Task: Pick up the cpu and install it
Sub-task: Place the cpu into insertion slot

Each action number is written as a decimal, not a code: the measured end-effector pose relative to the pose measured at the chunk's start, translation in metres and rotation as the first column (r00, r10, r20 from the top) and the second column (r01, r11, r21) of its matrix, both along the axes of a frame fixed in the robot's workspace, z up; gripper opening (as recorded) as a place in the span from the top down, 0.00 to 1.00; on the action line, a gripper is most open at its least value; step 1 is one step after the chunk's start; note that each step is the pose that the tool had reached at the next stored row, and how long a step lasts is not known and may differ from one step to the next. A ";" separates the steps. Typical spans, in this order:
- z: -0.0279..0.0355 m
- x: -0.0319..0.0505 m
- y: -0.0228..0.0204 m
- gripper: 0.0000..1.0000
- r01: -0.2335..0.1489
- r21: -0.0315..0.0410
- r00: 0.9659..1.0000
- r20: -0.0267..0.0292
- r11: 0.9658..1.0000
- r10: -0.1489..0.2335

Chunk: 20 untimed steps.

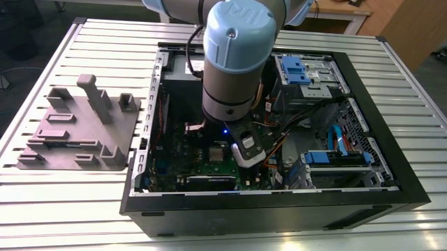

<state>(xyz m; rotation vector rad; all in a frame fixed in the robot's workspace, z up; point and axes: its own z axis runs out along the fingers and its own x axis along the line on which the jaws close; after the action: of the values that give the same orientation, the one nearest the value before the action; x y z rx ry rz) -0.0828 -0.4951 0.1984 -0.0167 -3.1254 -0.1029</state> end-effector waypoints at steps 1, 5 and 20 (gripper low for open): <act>0.0020 0.0000 0.0000 0.42 0.000 0.000 1.000 0.000 1.000 0.000; 0.0074 0.0000 0.0000 0.56 0.000 0.000 1.000 -0.001 1.000 0.000; 0.0079 0.0000 0.0000 0.90 0.000 0.000 1.000 -0.002 1.000 0.000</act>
<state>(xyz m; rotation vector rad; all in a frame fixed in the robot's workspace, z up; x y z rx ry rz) -0.0828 -0.4951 0.2063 -0.0167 -3.1237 -0.1026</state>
